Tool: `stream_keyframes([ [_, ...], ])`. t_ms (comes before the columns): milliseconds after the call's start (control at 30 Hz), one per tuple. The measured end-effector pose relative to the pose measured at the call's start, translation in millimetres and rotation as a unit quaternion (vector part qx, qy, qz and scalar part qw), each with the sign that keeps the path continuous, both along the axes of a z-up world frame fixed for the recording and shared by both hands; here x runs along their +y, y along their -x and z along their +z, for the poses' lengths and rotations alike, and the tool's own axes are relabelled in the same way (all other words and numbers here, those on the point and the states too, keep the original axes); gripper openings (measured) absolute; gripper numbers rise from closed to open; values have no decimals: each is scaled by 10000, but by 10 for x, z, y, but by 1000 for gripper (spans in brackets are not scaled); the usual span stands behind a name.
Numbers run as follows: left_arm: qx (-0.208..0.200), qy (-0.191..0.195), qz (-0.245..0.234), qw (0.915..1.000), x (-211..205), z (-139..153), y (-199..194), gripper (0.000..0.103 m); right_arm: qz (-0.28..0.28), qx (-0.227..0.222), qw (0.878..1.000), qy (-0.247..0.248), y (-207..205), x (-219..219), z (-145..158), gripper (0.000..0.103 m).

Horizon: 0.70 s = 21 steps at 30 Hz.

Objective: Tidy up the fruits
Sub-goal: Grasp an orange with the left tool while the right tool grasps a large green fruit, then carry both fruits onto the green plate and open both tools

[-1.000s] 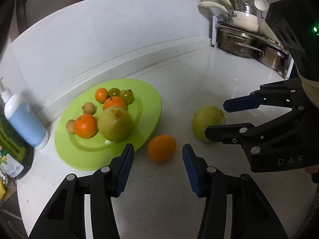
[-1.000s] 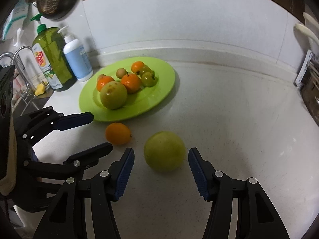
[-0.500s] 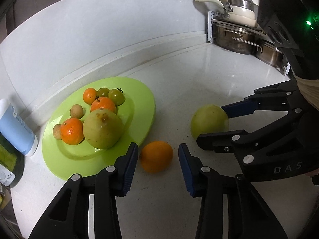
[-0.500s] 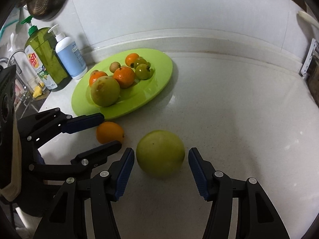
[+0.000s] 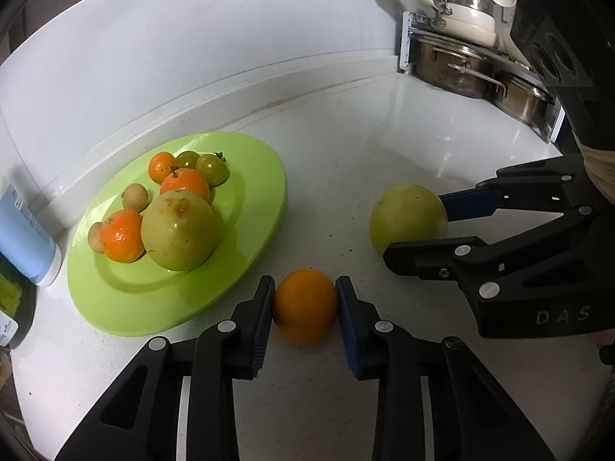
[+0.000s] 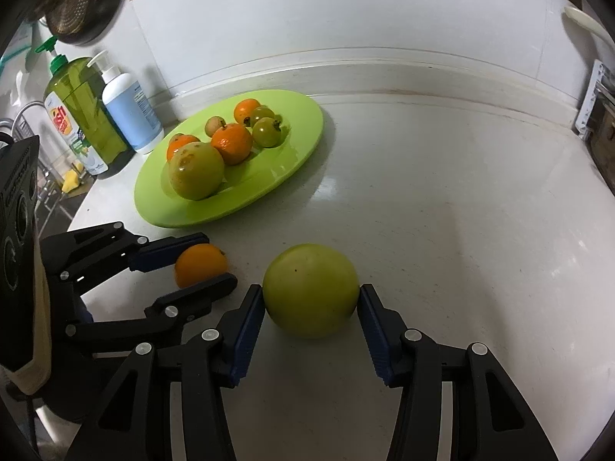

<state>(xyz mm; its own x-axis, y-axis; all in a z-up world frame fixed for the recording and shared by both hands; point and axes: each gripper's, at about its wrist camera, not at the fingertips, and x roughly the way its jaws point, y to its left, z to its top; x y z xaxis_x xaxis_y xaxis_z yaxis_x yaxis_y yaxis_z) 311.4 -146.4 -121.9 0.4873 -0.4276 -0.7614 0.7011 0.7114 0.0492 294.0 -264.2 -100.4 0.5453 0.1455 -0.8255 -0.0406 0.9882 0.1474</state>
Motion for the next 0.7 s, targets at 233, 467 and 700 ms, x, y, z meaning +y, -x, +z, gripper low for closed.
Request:
stream_keyframes([
  [233, 106, 179, 361, 9991, 116, 131, 57, 32, -97, -75, 9999, -50, 58, -8, 48, 51],
  [467, 76, 424, 699, 9966, 268, 337, 165, 32, -109, -210, 9997, -85, 143, 33, 169, 51],
  [700, -114, 603, 906, 9940, 417, 558, 343, 32, -38, -453, 9990, -18, 276, 122, 358, 51],
])
